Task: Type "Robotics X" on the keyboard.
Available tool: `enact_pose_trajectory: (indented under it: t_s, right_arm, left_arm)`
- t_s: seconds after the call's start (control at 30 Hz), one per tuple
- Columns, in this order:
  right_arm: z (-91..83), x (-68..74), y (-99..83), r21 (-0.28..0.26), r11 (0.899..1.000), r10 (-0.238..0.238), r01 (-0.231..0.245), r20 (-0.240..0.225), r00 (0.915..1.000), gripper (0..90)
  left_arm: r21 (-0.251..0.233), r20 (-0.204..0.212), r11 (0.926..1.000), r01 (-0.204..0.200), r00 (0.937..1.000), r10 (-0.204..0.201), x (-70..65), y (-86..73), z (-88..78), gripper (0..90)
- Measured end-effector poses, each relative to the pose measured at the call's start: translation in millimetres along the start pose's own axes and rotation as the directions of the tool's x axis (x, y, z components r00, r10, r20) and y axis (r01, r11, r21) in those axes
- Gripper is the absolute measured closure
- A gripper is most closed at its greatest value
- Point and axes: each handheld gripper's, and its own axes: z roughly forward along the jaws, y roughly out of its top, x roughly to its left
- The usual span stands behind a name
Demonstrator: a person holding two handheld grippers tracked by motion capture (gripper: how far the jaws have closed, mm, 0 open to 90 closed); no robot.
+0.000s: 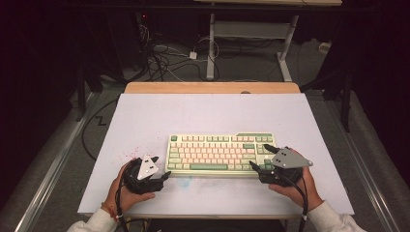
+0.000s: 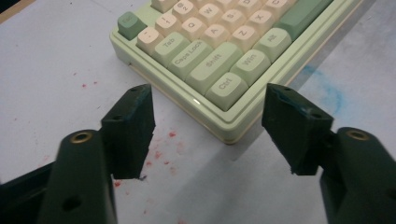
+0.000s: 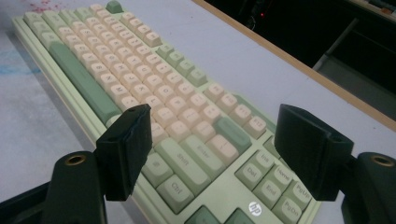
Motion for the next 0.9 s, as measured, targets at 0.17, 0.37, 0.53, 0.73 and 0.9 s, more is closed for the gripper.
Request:
enact_pose_trajectory:
  t_s: [0.17, 0.37, 0.53, 0.73, 0.9]
  right_arm:
    - [-7.6, 3.9, -8.7, 0.0, 1.0, 0.009, -0.009, -0.002, 1.0, 27.7]
    - [-11.7, 10.1, -18.1, 0.039, 0.999, -0.004, 0.004, -0.007, 1.0, 27.8]
    - [-15.1, 10.9, -22.3, 0.047, 0.999, 0.006, -0.006, -0.007, 1.0, 27.8]
    - [-14.6, 9.1, -23.3, 0.051, 0.999, 0.006, -0.005, -0.01, 0.9999, 28.5]
    - [-13.9, 9.0, -23.2, 0.052, 0.999, 0.002, -0.002, -0.014, 0.9999, 28.3]
  left_arm:
    - [0.012, 0.051, 0.9996, 0.025, 0.9984, -0.026, 1.3, 5.4, -0.7, 55.6]
    - [0.023, 0.094, 0.9996, -0.017, 0.9955, 0.015, 2.7, 20.0, 1.4, 85.4]
    - [0.035, 0.106, 0.9974, -0.063, 0.9926, 0.059, -1.9, 38.4, 6.6, 88.1]
    - [0.047, 0.128, 0.9958, -0.078, 0.9892, 0.072, -4.4, 59.0, 20.1, 88.1]
    - [0.051, 0.146, 0.9951, -0.085, 0.9863, 0.076, -8.2, 75.9, 34.4, 88.1]
